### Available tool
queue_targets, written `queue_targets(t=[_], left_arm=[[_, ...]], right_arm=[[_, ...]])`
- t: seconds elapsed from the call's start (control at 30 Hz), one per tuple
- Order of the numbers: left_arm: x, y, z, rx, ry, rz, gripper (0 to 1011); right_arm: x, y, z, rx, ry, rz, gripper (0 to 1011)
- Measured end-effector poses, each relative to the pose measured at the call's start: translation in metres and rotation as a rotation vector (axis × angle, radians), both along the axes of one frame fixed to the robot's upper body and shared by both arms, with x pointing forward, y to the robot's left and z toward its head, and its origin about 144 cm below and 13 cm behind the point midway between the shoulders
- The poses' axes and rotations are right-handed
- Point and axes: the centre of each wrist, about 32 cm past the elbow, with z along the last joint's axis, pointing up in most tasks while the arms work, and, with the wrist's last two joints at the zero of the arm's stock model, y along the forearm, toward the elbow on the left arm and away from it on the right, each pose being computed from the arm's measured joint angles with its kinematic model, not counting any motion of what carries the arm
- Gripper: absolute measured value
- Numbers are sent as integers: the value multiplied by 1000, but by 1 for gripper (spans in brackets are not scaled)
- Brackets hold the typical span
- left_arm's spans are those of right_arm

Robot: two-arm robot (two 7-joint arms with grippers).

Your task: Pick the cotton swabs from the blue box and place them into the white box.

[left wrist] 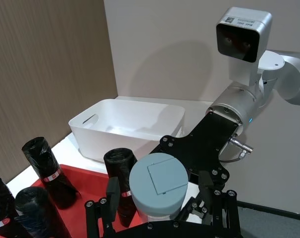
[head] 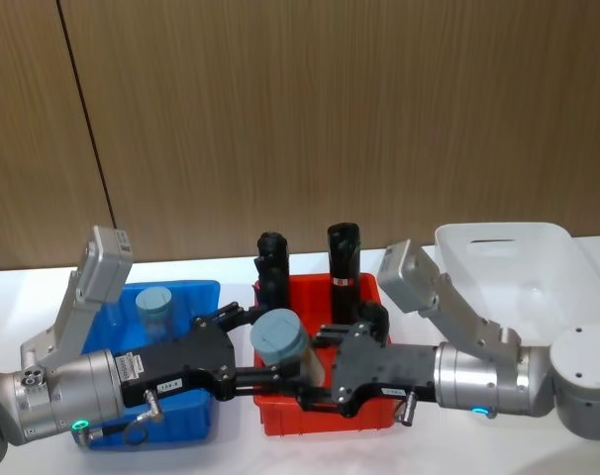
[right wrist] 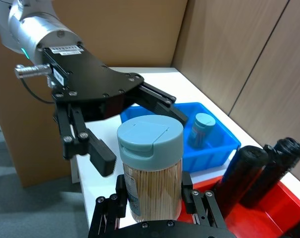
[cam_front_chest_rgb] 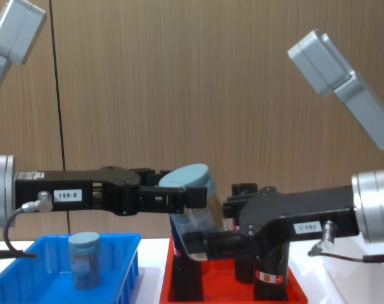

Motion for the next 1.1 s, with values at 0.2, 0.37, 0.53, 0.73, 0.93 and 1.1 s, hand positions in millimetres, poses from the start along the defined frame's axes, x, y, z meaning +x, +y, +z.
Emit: queue_targets(t=[0.2,0.37,0.53,0.73,0.93,1.1], left_arm=[[0,0,0,0,0,0,1004],[0,0,0,0,0,0,1004],[0,0,0,0,0,0,1004],[0,0,0,0,0,0,1004],[0,0,0,0,0,0,1004],[0,0,0,0,0,0,1004]], right_arm=[[0,-10,-3,0,2,-34,629],[1,-22,-5,1,4,-74,629],[1,-40,-6,6,0,-133,629],[1,-65,-5,14,-11,-213,629],[0,-90,-1,23,-27,-290,629],[-2,-115,4,31,-48,-365,629]])
